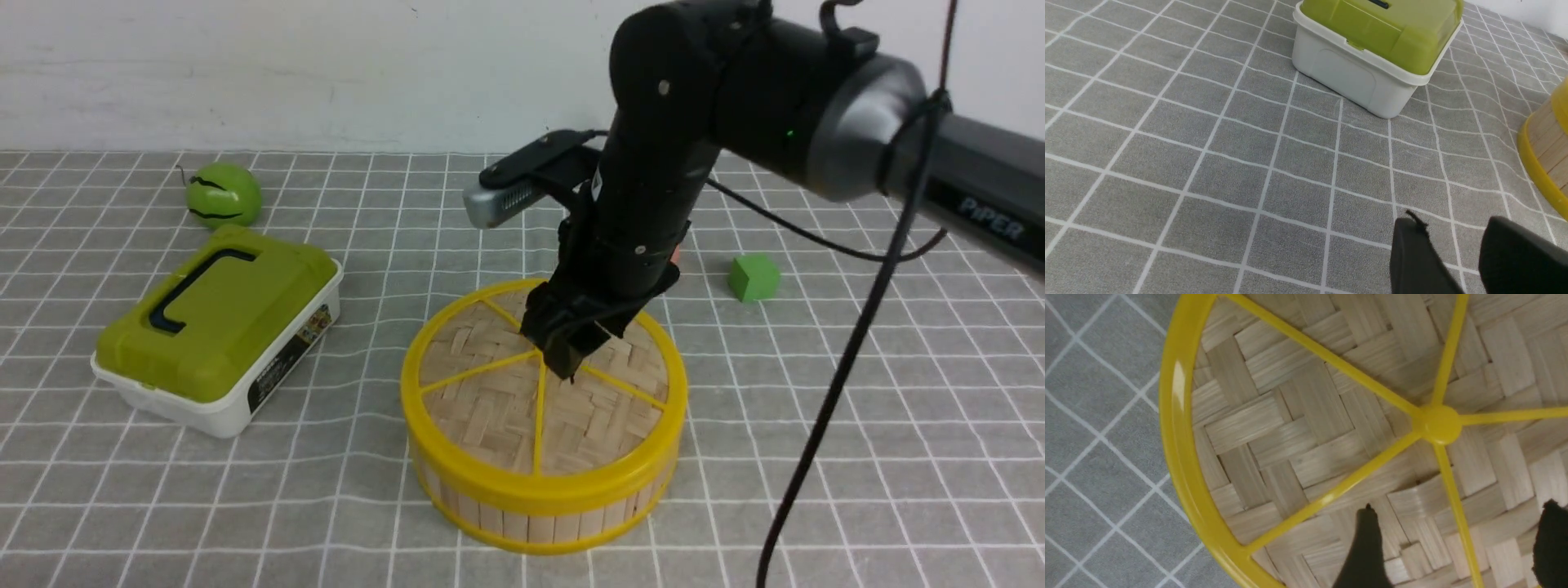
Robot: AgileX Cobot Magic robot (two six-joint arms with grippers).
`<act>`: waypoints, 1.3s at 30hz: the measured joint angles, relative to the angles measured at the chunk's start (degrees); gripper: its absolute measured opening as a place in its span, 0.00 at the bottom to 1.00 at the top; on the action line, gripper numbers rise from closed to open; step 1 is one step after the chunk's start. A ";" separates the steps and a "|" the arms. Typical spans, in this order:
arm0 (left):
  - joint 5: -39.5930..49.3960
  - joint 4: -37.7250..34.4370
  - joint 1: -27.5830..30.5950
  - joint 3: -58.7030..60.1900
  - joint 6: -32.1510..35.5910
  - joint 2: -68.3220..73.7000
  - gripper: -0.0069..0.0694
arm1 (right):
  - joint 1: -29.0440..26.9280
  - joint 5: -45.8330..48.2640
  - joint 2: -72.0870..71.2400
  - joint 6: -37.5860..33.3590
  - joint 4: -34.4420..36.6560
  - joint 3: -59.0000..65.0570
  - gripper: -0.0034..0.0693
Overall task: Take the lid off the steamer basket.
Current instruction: Use the right arm to lift the lid of the steamer, then use the right arm to place the steamer lid on the table
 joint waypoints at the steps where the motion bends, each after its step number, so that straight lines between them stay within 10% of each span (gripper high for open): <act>1: 0.00 0.00 0.00 0.00 0.00 0.00 0.40 | 0.00 -0.26 0.47 0.00 0.00 0.00 0.72; 20: 0.00 0.00 0.00 0.00 0.00 0.00 0.40 | 0.00 -10.02 3.85 0.17 0.74 -0.17 0.51; 28: 0.00 0.00 0.00 0.00 0.00 0.00 0.40 | 0.00 -8.78 3.87 0.17 1.97 -0.62 0.15; 39: 0.00 0.00 0.00 0.00 0.00 0.00 0.40 | -0.12 -0.34 -4.56 0.17 -4.30 -7.47 0.15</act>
